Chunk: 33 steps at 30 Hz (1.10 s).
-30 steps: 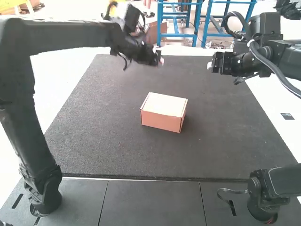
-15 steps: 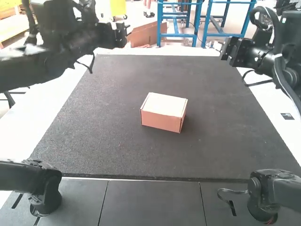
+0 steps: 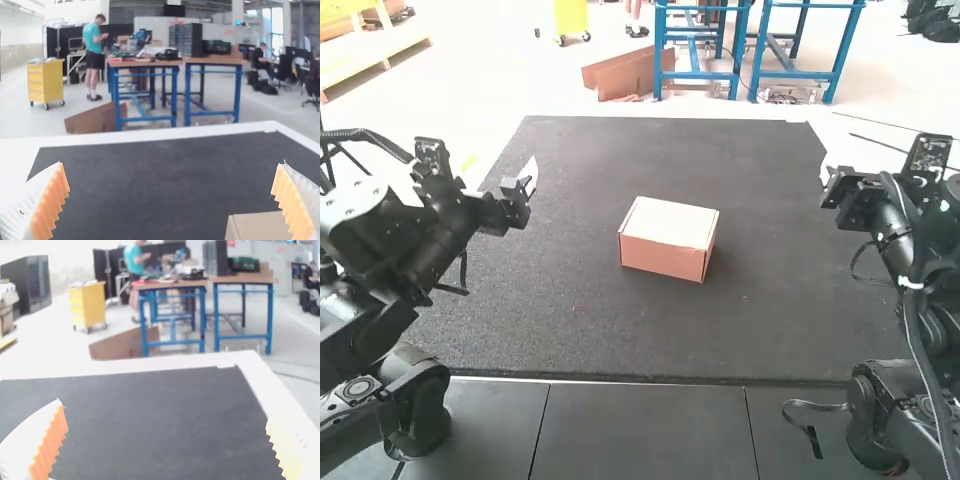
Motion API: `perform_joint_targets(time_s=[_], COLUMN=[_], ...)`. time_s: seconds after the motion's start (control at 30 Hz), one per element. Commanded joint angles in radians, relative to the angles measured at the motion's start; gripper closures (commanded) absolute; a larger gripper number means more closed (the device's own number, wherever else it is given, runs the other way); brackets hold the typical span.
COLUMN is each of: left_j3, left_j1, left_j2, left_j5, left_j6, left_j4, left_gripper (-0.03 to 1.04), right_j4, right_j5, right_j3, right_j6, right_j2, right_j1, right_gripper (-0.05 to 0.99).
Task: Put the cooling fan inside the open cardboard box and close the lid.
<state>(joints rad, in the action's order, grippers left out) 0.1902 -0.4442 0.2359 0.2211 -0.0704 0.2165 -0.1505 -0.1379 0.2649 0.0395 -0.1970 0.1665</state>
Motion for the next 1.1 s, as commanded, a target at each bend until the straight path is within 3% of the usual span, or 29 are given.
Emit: perform_joint_targets(time_s=[0.0,0.13,0.2,0.27,0.37,0.47,0.6,0.67,0.77,1.07], left_j3=[-0.072,-0.167,-0.187,-0.192,-0.192,-0.192,-0.192,-0.192,-0.193,-0.193], left_j1=[0.007,0.007,0.010,0.019,0.048,0.111,0.239,0.299,0.352,0.366], left_j2=[-0.119,-0.244,-0.230,-0.236,-0.236,-0.237,-0.237,-0.236,-0.236,-0.236], left_j5=[0.049,0.072,0.096,0.106,0.106,0.106,0.103,0.084,0.064,0.069], left_j6=[0.011,0.011,0.001,-0.031,-0.101,-0.132,-0.147,-0.144,-0.126,-0.124], left_j4=[-0.002,-0.043,-0.043,-0.092,-0.157,-0.183,-0.209,-0.218,-0.233,-0.253], left_gripper=[0.05,0.05,0.05,0.05,0.05,0.05,0.05,0.05,0.05,0.05], right_j4=[-0.060,-0.147,-0.156,-0.141,0.017,0.083,0.146,0.164,0.167,0.155], right_j5=[-0.054,-0.063,-0.034,0.006,0.047,0.083,0.130,0.141,0.144,0.146], right_j3=[-0.027,-0.162,-0.227,-0.266,-0.265,-0.266,-0.266,-0.266,-0.266,-0.265], right_j6=[0.088,0.097,0.097,0.076,0.043,0.034,0.039,0.046,0.048,0.045], right_j2=[0.050,0.108,0.174,0.206,0.199,0.199,0.200,0.199,0.200,0.197], right_j1=[-0.038,-0.084,-0.111,-0.131,-0.133,-0.130,-0.125,-0.125,-0.127,-0.122], right_gripper=[0.02,0.02,0.02,0.02,0.02,0.02,0.02,0.02,0.02,0.02])
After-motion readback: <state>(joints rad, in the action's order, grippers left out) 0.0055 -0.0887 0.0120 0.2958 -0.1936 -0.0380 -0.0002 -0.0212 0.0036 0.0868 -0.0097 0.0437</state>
